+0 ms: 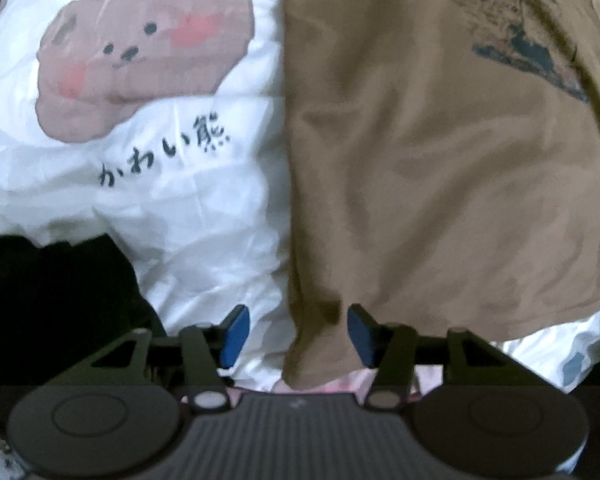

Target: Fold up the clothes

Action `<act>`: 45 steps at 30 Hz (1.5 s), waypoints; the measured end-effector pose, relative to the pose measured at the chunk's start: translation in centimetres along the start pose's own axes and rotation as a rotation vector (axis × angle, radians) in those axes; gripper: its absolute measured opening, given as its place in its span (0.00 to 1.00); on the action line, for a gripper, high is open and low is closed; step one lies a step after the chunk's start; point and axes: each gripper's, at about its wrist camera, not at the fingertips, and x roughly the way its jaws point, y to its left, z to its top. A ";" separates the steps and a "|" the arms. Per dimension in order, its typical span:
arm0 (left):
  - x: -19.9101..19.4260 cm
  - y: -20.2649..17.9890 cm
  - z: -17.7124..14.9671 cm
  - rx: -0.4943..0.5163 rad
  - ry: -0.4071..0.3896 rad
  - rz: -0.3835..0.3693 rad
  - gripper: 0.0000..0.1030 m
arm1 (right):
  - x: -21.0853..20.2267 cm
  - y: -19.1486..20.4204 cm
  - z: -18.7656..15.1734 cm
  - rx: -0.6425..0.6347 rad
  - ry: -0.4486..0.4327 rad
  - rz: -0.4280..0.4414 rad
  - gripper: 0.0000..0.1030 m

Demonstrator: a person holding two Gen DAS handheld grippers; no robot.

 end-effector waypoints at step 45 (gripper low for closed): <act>-4.4 2.8 -1.6 -0.009 -0.018 -0.055 0.51 | -0.8 1.3 0.3 -0.178 0.189 0.003 0.46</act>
